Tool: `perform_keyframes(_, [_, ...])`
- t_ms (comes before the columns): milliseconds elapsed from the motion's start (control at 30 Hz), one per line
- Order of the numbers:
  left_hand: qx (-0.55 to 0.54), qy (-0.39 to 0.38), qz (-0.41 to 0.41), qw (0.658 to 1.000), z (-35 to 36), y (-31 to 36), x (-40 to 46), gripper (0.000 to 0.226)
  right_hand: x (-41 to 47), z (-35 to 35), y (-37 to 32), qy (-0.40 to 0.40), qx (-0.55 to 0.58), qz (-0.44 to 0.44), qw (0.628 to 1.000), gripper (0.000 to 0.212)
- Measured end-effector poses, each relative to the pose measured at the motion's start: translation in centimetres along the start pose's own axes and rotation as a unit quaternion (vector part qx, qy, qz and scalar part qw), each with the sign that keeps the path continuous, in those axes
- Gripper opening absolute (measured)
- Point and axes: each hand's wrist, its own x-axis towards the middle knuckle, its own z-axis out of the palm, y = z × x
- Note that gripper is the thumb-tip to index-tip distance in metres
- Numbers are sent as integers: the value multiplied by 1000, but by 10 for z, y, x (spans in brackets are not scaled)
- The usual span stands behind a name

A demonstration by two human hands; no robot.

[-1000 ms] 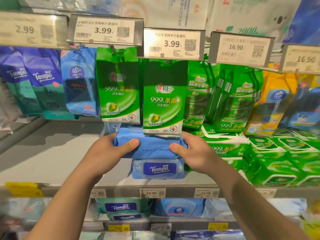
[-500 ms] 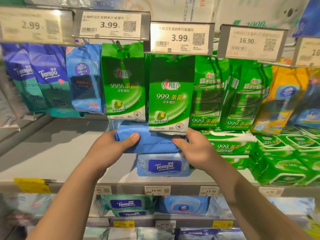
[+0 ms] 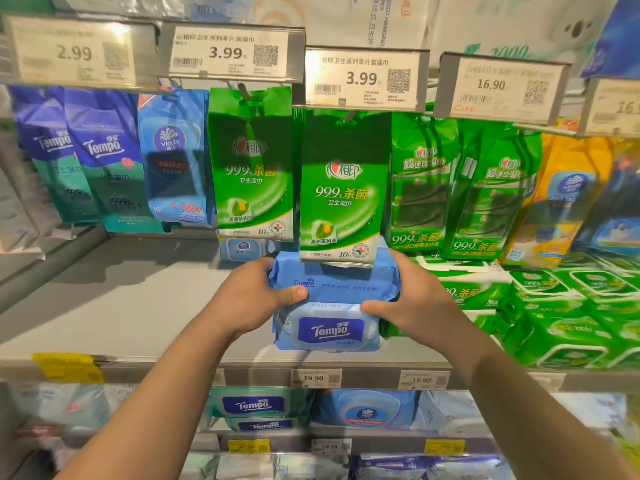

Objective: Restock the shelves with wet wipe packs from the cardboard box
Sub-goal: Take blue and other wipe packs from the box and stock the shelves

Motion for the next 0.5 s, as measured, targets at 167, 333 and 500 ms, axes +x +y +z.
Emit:
perform_keyframes(167, [3,8,3,1000,2,6,0,27,6,9,-1,28,-20,2,999,90])
perform_keyframes(333, [1,38,1,999,10,5,-7,35,3,19,9,56,10,-20,998,77])
perform_keyframes(500, [14,84,31,996,17,2,-26,44,-14,34,14,152,59,-69,984,55])
